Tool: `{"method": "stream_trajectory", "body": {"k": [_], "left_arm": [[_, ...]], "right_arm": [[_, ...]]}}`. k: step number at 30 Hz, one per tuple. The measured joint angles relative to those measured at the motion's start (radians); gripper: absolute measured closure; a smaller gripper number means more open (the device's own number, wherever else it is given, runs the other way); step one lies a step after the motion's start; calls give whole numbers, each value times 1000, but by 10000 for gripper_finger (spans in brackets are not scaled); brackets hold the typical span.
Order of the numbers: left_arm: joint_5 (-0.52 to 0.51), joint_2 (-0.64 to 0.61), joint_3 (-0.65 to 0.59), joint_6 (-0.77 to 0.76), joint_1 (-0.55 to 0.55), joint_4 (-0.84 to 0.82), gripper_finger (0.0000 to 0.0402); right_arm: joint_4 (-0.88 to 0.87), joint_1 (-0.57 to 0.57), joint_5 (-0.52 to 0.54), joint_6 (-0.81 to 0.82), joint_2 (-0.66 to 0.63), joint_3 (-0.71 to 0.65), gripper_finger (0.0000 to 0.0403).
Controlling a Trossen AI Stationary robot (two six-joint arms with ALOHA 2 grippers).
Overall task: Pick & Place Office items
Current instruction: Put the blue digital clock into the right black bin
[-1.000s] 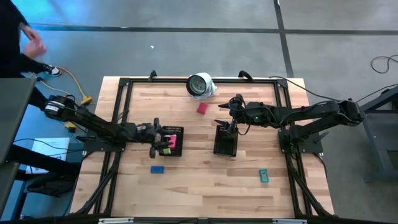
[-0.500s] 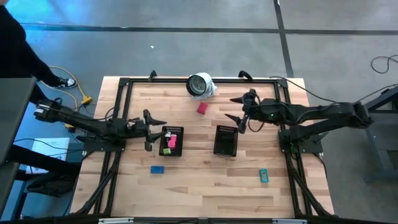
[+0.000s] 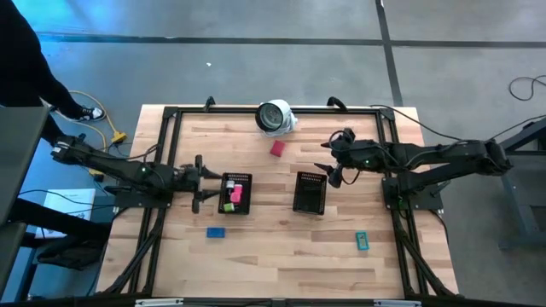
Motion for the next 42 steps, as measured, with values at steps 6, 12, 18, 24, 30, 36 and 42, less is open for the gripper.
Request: {"method": "stream_trajectory", "body": {"k": [6, 12, 18, 24, 30, 36, 42], "left_arm": [[-1, 22, 121, -218, -161, -284, 195], [0, 75, 172, -399, -341, -368, 195], [0, 200, 227, -542, -476, -439, 195], [1, 388, 267, -589, -512, -473, 195], [12, 570, 319, -614, -513, -521, 195], [34, 705, 380, -615, -513, -545, 195], [34, 776, 399, -632, -513, -580, 195]], "right_arm": [[-12, 17, -1, 7, -2, 0, 94], [-13, 17, -1, 62, -2, 0, 94], [-7, 19, 0, 157, 2, 0, 94], [77, 69, 0, 185, 36, 0, 94], [95, 123, 72, 218, 52, 0, 94], [96, 171, 114, 247, 52, 0, 94], [98, 212, 161, 263, 52, 0, 94]]}}
